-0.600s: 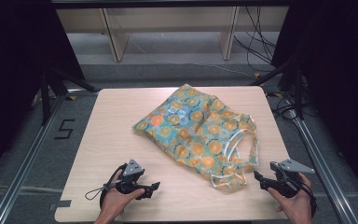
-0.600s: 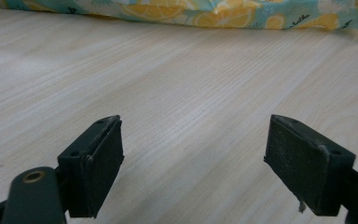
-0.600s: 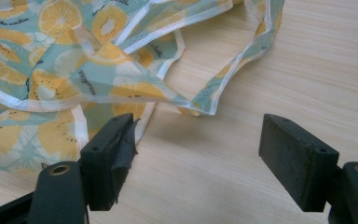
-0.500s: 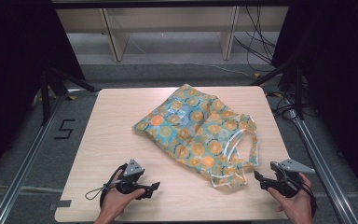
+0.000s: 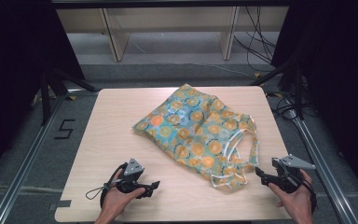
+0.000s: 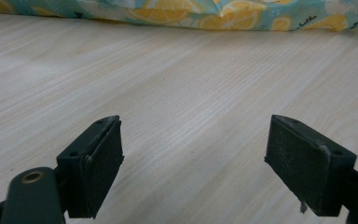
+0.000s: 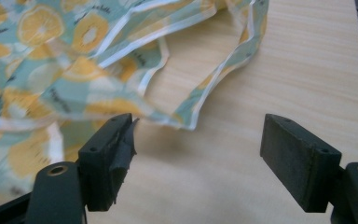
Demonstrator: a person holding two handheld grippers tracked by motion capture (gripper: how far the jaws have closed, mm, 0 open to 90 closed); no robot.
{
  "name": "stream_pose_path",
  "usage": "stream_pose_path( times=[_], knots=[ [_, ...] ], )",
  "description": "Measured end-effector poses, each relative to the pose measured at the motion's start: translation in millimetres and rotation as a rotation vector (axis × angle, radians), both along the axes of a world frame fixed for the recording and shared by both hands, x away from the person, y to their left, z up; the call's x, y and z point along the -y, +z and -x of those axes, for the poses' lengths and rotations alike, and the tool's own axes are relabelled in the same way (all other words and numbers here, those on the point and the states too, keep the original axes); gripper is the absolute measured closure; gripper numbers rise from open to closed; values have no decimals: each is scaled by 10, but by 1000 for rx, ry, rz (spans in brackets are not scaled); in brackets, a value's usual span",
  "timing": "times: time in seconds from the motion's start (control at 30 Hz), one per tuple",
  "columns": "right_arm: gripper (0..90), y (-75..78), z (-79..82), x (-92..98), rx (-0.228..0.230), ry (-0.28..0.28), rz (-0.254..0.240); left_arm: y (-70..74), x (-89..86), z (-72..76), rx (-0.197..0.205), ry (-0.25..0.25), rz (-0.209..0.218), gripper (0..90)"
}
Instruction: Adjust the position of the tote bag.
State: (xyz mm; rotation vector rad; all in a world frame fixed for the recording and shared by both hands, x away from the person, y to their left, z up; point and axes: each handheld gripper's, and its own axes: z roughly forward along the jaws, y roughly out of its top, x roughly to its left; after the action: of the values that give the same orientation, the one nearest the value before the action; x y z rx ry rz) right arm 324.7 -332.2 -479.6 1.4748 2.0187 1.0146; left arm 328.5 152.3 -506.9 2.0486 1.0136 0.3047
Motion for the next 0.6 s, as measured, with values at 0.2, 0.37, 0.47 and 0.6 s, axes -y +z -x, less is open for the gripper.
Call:
stream_pose_path(
  times=[0.2, 0.37, 0.47, 0.6],
  knots=[
    [262, -5, -307, 53, 17, 15, 14, 5, -9, -21, 9, 4, -12, 176],
    [307, 44, -641, 36, 14, 4, 39, 6, -30, -8, 0, 10, -5, 174],
    [326, 75, -844, 19, 18, -12, 65, 19, -42, -6, 13, 7, -10, 174],
    [386, 36, -1038, 17, 0, -21, 65, 5, -42, -7, 11, 9, -17, 173]
  ],
)
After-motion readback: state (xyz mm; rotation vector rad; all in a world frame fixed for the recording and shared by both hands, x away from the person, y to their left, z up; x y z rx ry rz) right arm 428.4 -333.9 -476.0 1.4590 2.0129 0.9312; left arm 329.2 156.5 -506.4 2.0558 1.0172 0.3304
